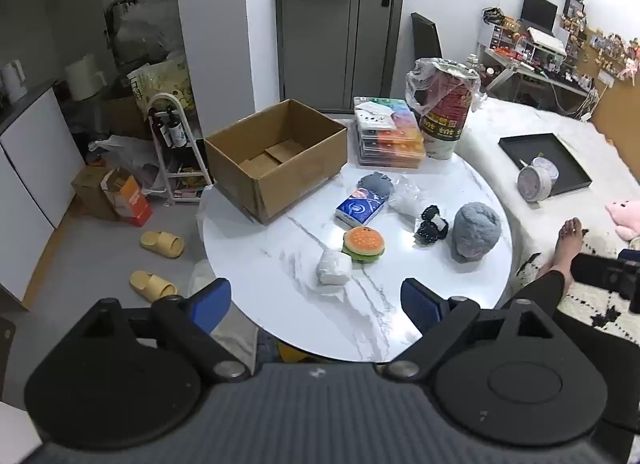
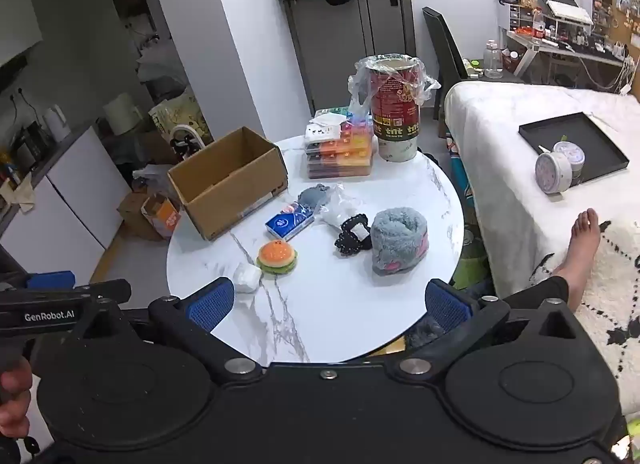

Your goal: Organize soft objects

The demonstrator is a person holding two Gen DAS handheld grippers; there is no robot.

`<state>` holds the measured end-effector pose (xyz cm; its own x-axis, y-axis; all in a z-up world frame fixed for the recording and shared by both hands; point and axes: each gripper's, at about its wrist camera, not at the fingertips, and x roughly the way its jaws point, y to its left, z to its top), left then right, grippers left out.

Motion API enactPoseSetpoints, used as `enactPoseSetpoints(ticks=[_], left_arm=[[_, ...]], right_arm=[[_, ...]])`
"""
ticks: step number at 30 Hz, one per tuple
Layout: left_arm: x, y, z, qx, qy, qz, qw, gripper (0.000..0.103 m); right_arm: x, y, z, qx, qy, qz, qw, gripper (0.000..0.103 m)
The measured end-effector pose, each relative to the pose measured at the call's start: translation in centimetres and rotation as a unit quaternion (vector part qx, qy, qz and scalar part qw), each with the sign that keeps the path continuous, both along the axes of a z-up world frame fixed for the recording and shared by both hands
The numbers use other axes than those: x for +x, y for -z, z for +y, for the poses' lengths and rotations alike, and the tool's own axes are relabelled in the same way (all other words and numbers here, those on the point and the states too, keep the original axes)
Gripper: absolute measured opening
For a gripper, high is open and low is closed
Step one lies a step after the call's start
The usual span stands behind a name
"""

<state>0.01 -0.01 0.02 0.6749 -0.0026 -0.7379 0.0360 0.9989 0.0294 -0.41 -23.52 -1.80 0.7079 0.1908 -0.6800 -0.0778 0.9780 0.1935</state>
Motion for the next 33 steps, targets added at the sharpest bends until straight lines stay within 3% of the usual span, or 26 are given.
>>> enactPoseSetpoints(ticks=[3, 7, 12, 33], left_arm=[[-0.1, -0.1, -0.5, -0.006, -0.004, 0.002, 1.0, 0.091], [0.1, 0.2, -0.9, -0.027, 0.01, 0.009, 0.9996, 0.091], [-0.4, 0.4, -0.5, -0.039, 0.013, 0.011, 0.9991, 0.091], [-0.4, 0.1, -0.2, -0.041, 0.01, 0.011, 0.9991, 0.091]], right_arm=[[0.3, 0.1, -0.6, 0.005, -0.007, -0.004, 1.0, 0.103], [-0.4, -0.1, 0.7, -0.038, -0.006, -0.008, 0.999, 0.103], [-0.5, -0.1, 1.2, -0.033, -0.005, 0.004, 0.999, 0.103], [-0.5, -0.5, 1.3, -0.033, -0.007, -0.001, 0.999, 0.103]])
